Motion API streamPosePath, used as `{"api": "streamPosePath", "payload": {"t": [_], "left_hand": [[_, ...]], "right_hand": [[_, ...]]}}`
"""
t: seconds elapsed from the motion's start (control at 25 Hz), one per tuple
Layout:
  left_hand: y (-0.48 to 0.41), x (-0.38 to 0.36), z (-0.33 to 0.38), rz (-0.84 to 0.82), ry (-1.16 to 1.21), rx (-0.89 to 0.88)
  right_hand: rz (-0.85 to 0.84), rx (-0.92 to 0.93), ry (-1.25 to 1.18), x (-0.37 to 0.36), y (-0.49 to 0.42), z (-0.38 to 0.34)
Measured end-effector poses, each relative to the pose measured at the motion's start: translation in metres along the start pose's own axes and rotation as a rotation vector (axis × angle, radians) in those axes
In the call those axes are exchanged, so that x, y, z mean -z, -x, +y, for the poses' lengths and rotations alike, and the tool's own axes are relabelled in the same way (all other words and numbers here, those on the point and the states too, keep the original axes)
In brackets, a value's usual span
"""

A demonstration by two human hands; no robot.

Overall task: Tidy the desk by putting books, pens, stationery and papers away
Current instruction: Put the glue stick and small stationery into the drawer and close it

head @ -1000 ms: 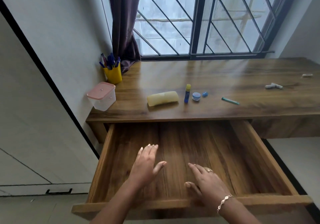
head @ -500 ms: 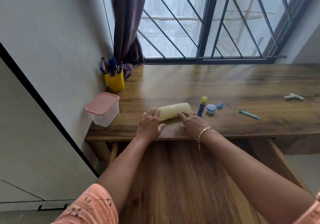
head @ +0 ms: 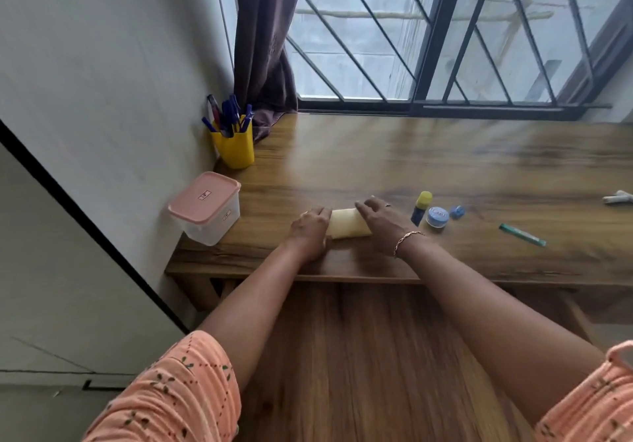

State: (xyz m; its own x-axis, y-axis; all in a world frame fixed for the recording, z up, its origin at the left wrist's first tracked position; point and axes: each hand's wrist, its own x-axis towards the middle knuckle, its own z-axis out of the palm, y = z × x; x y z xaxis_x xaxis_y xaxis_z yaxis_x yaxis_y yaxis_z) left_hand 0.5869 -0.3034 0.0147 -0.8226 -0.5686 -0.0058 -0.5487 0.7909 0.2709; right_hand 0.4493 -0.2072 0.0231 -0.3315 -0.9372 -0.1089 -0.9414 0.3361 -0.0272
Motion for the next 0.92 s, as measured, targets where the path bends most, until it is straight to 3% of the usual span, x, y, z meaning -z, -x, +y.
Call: {"api": "streamPosePath", "payload": {"t": [0.24,0.48,0.72,0.92], "left_hand": [[0.028,0.012,-0.008,-0.083,0.041,-0.064],[0.104,0.034,-0.023,-0.177,0.117,-0.105],[0.187,-0.005,-0.025,-0.396,0.042,-0.096],[0.206,-0.042,0.006,-0.476,0.000,-0.163]], "right_hand": [[-0.045,0.042,-0.001,0.002,0.018,-0.007],[-0.054,0.197,-0.116,0.007,0.083,-0.043],[-0.193,0.305,-0.093,-0.046,0.150,-0.088],[-0.323,0.270,-0.072,-0.083,0.187,-0.072]]}}
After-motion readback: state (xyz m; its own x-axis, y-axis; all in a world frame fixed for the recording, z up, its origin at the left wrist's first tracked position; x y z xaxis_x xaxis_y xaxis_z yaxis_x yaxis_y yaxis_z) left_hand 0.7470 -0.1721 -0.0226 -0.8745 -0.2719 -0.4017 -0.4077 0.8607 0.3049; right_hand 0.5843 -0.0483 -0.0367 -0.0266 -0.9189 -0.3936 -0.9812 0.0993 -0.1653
